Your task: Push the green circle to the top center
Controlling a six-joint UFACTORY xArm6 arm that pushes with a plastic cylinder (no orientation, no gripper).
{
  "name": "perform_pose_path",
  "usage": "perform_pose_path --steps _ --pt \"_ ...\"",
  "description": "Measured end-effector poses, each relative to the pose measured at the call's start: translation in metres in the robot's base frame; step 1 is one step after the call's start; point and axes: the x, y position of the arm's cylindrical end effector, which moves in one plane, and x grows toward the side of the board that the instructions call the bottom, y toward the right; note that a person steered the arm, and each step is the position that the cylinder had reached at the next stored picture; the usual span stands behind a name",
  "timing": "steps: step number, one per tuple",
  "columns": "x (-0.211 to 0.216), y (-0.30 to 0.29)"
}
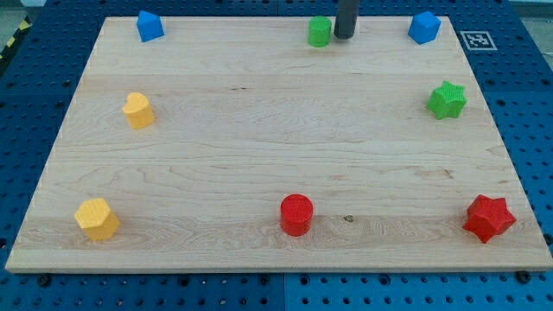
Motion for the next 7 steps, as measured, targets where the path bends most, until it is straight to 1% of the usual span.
perform_pose_path --steps 2,3,6,7 --pt "0.005 -0.001" --pt "0.003 -0.011" --pt "-0.006 -0.066" --pt "-0.006 -0.073"
